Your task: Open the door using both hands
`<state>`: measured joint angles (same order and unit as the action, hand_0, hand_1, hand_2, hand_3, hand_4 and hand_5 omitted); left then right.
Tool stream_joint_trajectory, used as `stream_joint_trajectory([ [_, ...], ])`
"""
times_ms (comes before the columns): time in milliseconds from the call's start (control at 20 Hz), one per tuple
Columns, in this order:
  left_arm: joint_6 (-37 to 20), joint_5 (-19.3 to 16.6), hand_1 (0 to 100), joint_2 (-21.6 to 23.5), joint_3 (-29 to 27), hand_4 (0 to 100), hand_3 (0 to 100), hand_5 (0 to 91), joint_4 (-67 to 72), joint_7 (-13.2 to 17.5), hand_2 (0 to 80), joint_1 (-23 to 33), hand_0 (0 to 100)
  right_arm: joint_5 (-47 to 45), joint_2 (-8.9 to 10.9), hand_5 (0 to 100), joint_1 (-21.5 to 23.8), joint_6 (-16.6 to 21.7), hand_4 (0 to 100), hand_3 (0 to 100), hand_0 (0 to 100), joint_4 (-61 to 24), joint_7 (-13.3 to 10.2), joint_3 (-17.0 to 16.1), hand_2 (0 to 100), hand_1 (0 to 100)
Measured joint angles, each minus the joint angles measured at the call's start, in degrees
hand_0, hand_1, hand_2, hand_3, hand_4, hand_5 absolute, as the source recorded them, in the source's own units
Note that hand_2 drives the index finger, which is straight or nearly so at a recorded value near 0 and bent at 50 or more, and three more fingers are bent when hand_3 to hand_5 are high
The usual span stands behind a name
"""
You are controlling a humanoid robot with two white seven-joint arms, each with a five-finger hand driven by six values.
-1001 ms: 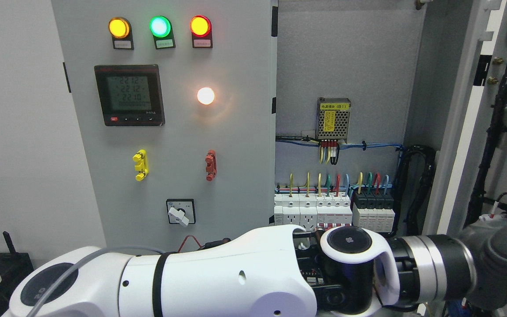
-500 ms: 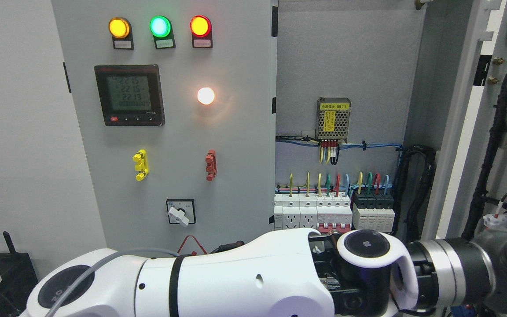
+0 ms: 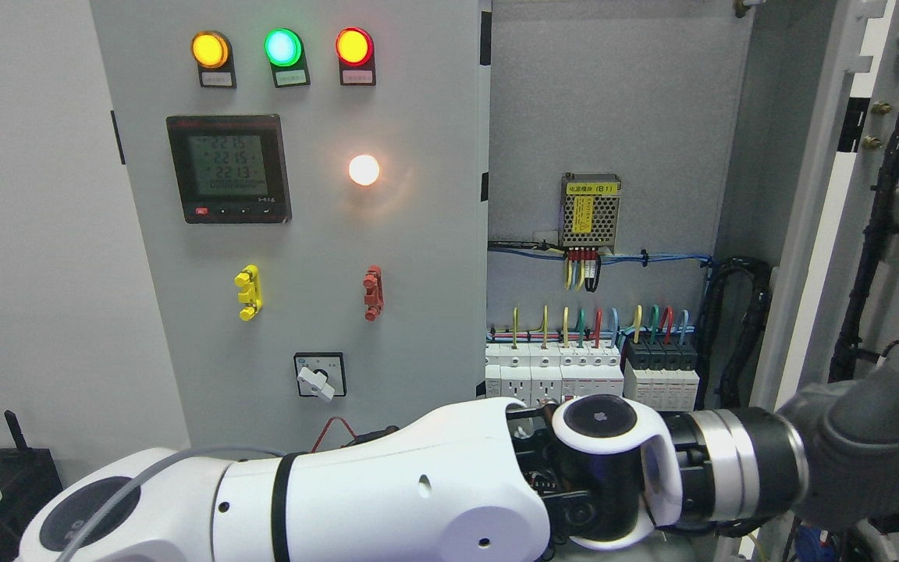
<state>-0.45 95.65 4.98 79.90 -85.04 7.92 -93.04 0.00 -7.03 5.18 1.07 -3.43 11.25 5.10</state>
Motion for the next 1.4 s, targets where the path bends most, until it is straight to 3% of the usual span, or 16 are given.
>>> stream_joint_trajectory([
  [200, 0.22, -0.34, 0, 7.5, -0.02, 0, 0, 0.0, -3.03, 1.84, 0.0, 2.71, 0, 0.0, 0.0, 0, 0.0, 0.0, 0, 0, 38, -0.01, 0.0, 0.0, 0, 0],
  [350, 0.41, -2.6, 0, 13.87, -0.74, 0, 0, 0.0, -5.98, 4.43, 0.0, 6.51, 0, 0.0, 0.0, 0, 0.01, 0.0, 0, 0, 38, -0.01, 0.0, 0.0, 0, 0],
  [801, 0.61, -14.16, 0, 34.72, -8.13, 0, 0, 0.0, -13.22, 14.47, 0.0, 29.82, 0, 0.0, 0.0, 0, 0.01, 0.0, 0, 0, 38, -0.01, 0.0, 0.0, 0, 0],
  [1101, -0.27, -17.66, 0, 46.94, -17.33, 0, 0, 0.0, -14.78, 18.5, 0.0, 51.48, 0, 0.0, 0.0, 0, 0.01, 0.0, 0, 0, 38, 0.0, 0.0, 0.0, 0, 0],
  [1401, -1.32, -27.06, 0, 53.02, -33.5, 0, 0, 0.0, -12.36, 24.31, 0.0, 82.88, 0, 0.0, 0.0, 0, 0.01, 0.0, 0, 0, 38, 0.0, 0.0, 0.0, 0, 0],
])
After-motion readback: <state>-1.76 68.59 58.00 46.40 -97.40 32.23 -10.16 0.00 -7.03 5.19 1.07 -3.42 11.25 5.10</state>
